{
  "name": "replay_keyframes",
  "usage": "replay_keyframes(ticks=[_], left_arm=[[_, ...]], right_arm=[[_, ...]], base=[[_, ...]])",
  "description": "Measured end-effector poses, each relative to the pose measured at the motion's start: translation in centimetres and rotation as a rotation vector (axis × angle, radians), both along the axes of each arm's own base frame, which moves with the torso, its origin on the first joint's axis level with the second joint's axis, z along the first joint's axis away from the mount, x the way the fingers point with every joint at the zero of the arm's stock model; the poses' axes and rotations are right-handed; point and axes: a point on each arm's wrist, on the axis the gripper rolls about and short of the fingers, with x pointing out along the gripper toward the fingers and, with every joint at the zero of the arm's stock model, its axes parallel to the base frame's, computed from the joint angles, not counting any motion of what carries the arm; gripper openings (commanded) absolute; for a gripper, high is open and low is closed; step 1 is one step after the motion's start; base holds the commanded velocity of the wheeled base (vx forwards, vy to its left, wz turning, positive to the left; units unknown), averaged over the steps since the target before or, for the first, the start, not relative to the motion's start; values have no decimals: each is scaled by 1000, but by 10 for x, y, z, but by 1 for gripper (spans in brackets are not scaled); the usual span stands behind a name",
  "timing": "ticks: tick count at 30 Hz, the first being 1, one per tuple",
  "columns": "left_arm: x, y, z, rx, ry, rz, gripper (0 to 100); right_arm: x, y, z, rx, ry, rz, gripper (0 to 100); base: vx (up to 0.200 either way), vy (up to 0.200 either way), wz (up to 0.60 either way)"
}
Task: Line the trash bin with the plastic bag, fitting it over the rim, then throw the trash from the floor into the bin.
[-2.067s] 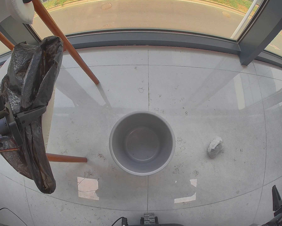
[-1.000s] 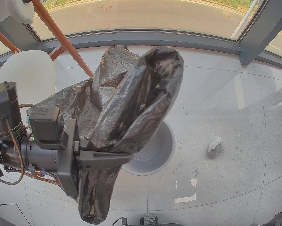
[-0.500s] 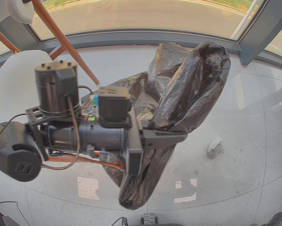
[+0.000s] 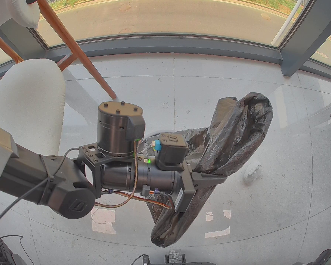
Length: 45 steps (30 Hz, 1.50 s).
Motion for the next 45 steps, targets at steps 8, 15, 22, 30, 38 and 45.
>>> replay_keyframes(ticks=[8, 15, 22, 30, 38, 45], left_arm=[[-9, 22, -23, 97, 20, 110, 0], [-11, 65, -22, 123, -43, 242, 0], [-21, 82, -13, 107, -65, 282, 0], [-28, 88, -13, 105, -63, 285, 0], [-31, 91, -13, 105, -62, 286, 0], [-34, 92, -16, 99, -66, 283, 0]], right_arm=[[12, 4, 1, -37, 15, 24, 100], [39, 8, -9, -183, 49, 9, 100], [84, 16, -12, -206, 47, -5, 100], [149, 39, -30, -198, 0, 15, 0], [202, 78, -74, -208, 24, 90, 0], [234, 116, -94, -178, 47, 157, 0]], base=[[0, 0, 0], [0, 0, 0], [0, 0, 0], [0, 0, 0], [0, 0, 0], [0, 0, 0]])
